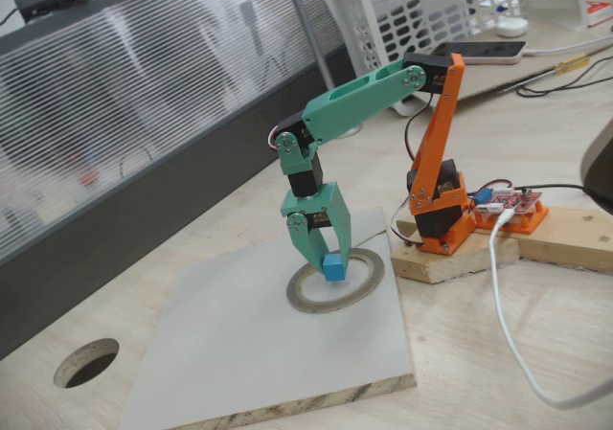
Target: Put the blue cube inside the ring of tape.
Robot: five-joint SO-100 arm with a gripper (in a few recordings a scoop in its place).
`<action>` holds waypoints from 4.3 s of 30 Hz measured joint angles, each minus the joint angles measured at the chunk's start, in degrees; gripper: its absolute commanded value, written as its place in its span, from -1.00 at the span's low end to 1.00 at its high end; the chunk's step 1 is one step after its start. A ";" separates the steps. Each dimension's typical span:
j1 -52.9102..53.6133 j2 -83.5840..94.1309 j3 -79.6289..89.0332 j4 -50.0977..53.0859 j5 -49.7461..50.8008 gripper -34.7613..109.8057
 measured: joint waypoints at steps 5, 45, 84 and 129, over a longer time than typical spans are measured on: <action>0.00 0.00 0.00 0.00 0.00 -0.48; 0.00 -0.18 0.18 0.00 0.18 0.02; 5.19 -0.18 -8.88 0.00 0.18 -0.53; 12.92 0.00 -9.23 27.25 0.18 -0.53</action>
